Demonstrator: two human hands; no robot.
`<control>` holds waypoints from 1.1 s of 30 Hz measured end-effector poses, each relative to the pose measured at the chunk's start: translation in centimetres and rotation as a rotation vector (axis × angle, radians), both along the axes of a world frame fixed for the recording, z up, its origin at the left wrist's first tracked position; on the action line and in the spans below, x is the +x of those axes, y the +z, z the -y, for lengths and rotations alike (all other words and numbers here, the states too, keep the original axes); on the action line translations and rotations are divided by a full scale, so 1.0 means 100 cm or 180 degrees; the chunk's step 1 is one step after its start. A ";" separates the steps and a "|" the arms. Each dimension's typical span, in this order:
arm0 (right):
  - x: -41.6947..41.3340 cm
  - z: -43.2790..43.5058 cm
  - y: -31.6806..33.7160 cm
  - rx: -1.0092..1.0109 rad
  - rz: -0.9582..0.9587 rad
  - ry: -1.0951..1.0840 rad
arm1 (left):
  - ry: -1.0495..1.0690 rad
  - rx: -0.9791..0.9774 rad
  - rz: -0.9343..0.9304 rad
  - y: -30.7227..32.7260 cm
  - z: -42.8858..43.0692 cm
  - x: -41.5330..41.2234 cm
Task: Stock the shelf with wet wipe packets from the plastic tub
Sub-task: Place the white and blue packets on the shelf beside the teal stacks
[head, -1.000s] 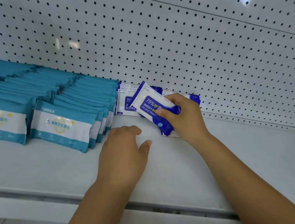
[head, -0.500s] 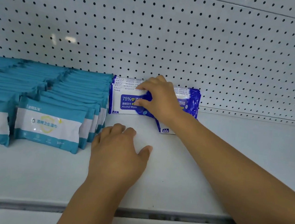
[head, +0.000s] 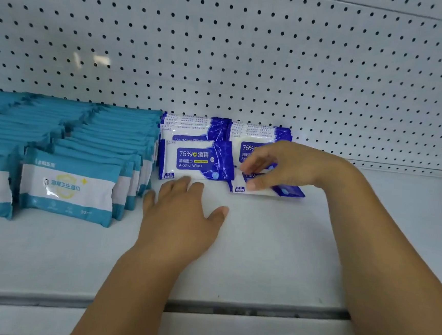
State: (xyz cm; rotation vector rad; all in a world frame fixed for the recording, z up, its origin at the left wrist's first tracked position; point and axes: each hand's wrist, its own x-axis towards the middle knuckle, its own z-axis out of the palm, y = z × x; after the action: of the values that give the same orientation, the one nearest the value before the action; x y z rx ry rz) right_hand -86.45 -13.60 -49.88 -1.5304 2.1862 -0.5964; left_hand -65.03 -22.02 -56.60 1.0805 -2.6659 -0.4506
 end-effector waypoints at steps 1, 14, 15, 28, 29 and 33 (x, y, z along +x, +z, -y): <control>-0.003 -0.003 0.001 0.0228 -0.0187 -0.0034 | -0.0001 -0.0017 -0.0001 0.000 0.001 -0.003; -0.020 -0.004 -0.009 -0.0221 -0.0278 -0.0148 | 0.0127 -0.0292 0.0583 -0.001 0.019 -0.028; -0.020 -0.005 -0.007 -0.0414 -0.0223 -0.0152 | 0.0156 -0.0303 0.0573 -0.002 0.020 -0.029; -0.022 -0.007 -0.009 -0.0157 -0.0203 -0.0449 | 0.0050 -0.0324 0.0514 -0.007 0.025 -0.033; -0.023 -0.006 -0.010 -0.0027 -0.0285 -0.0469 | 0.0043 -0.0328 0.0540 -0.006 0.025 -0.034; -0.019 -0.005 -0.012 0.0417 -0.0373 -0.0508 | 0.0035 -0.0313 0.0620 -0.003 0.030 -0.036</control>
State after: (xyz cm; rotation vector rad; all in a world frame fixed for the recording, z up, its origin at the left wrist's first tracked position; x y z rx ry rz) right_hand -88.39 -13.10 -51.10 -1.3644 2.4013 -0.4110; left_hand -68.62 -24.99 -56.92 1.1633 -2.8135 -0.2194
